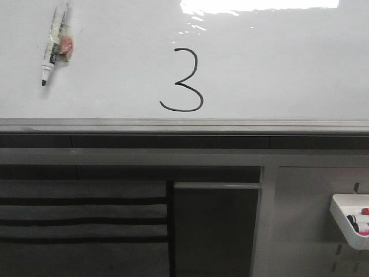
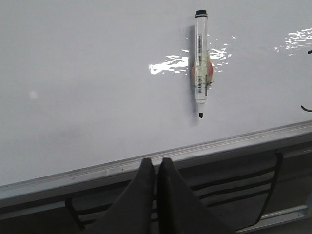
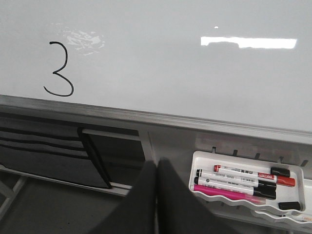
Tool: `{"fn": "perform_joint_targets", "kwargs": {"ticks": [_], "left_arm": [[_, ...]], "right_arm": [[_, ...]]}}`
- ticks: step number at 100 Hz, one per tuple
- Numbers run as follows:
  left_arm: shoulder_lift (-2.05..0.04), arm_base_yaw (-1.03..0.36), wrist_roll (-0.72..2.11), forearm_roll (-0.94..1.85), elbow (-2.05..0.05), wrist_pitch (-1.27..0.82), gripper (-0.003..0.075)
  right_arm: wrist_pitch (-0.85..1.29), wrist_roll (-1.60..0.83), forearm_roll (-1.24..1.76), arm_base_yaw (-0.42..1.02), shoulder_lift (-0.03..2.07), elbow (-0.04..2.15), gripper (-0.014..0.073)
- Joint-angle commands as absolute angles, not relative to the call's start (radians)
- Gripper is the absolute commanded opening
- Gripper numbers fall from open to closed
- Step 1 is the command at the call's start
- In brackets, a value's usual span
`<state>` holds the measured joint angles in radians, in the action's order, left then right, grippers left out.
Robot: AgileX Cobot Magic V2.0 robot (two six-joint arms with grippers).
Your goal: Write number 3 on whiteboard
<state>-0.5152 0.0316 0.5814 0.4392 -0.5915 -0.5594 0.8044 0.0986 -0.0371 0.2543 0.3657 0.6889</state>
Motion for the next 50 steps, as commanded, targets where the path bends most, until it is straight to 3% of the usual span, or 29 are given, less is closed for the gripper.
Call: {"fn": "perform_joint_targets", "kwargs": {"ticks": [1, 22, 50], "left_arm": [[-0.52, 0.035, 0.569, 0.468, -0.611, -0.486, -0.0018], [-0.368, -0.04, 0.571, 0.433, -0.538, -0.452, -0.0018], [-0.108, -0.017, 0.569, 0.442, -0.329, -0.315, -0.0018]], "right_arm": [[0.738, 0.098, -0.044, 0.249, 0.375, 0.714, -0.0074], [0.738, 0.098, -0.044, 0.249, 0.375, 0.714, -0.0074], [0.738, 0.098, -0.044, 0.249, 0.375, 0.714, -0.0074]]}}
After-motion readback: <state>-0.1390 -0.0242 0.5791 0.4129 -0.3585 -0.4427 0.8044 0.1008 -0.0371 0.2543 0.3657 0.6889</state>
